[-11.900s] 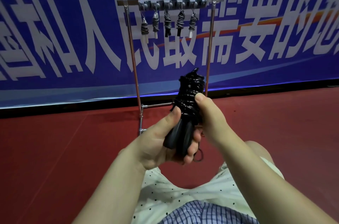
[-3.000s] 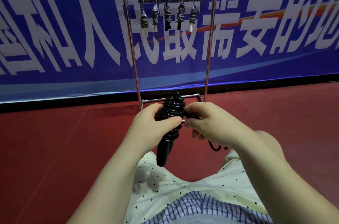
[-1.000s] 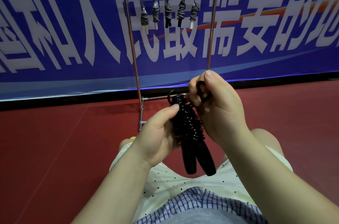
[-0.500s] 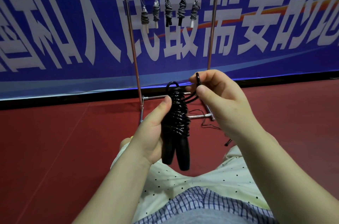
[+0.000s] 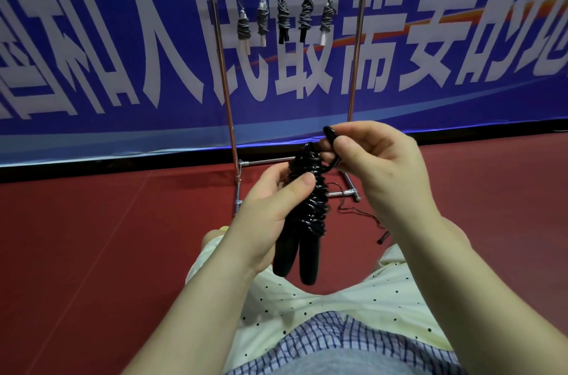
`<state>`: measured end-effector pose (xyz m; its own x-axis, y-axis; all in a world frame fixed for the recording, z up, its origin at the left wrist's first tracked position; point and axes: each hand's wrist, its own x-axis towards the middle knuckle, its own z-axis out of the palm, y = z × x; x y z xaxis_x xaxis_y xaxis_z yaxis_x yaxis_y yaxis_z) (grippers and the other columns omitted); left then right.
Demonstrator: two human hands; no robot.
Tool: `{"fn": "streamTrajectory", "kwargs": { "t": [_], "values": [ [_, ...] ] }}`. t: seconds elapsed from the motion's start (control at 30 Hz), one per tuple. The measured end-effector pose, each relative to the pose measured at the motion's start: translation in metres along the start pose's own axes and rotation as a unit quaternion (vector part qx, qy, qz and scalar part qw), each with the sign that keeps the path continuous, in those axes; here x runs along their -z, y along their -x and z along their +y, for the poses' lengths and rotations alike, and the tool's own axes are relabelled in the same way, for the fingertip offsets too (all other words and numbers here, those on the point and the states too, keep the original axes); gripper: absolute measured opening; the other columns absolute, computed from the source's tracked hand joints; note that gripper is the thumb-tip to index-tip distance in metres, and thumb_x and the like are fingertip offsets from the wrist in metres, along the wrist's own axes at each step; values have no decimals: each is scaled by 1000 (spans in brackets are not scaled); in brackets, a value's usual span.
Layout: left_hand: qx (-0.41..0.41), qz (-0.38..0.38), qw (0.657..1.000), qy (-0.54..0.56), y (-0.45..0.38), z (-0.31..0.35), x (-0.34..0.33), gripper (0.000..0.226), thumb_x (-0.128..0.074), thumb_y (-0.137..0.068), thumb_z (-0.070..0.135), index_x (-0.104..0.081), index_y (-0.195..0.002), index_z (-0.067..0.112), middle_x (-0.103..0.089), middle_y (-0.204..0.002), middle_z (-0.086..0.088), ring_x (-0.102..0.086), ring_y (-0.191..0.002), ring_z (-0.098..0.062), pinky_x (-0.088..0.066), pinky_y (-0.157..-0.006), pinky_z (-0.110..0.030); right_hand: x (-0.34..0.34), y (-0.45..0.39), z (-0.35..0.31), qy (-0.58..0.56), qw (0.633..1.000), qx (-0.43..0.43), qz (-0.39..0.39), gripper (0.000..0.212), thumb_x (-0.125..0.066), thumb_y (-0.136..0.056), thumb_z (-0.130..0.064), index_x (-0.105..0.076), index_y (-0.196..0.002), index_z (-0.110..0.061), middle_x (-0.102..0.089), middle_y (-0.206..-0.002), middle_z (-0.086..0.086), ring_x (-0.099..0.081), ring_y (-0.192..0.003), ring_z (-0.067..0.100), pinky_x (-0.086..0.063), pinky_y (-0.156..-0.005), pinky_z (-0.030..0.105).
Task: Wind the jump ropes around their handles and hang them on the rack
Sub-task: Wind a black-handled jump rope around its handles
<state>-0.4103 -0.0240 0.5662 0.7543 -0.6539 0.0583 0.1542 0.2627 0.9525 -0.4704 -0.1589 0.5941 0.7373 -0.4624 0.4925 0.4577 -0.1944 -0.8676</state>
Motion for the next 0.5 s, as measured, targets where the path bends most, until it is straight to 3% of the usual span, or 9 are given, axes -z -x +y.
{"fn": "streamTrajectory", "kwargs": {
  "t": [0.13, 0.2, 0.3, 0.4, 0.5],
  "values": [
    [-10, 33, 999, 2, -1, 3, 1, 47, -65, -71, 30, -60, -114, 12, -65, -83, -1, -58, -87, -30, -46, -83, -53, 4, 0, 0, 88, 996, 6, -34, 20, -66, -86, -5, -68, -81, -25, -73, -77, 0, -70, -75, 15, -57, -78, 37],
    [-25, 34, 998, -42, -1, 2, 1, 45, -73, -74, 29, -59, -115, 16, -66, -89, 0, -59, -87, -23, -44, -89, -56, 5, -1, 0, 126, 990, 11, -63, 21, -64, -87, -5, -68, -78, -24, -72, -72, -2, -68, -71, 10, -55, -73, 31],
    [-48, 23, 992, -112, 1, -3, 0, 45, -65, -74, 30, -53, -118, 31, -64, -111, 0, -60, -100, -17, -46, -94, -44, 8, -2, 0, 154, 984, 7, -90, 19, -63, -88, -7, -66, -75, -20, -66, -66, -4, -61, -64, 7, -50, -63, 24],
    [-77, 9, 981, -180, 4, -3, 0, 44, -62, -74, 36, -49, -113, 49, -62, -117, 7, -61, -105, -7, -47, -89, -30, 13, -4, 0, 143, 983, -3, -114, 15, -64, -88, -8, -65, -77, -17, -65, -68, -4, -58, -63, 7, -47, -62, 18],
    [-95, 1, 965, -244, 5, -2, 1, 44, -61, -72, 47, -50, -112, 60, -63, -117, 12, -59, -107, -6, -46, -95, -33, 19, -6, 0, 133, 981, -24, -138, 12, -66, -86, -10, -66, -76, -16, -66, -66, -8, -59, -64, 3, -46, -64, 15]
  ]
}}
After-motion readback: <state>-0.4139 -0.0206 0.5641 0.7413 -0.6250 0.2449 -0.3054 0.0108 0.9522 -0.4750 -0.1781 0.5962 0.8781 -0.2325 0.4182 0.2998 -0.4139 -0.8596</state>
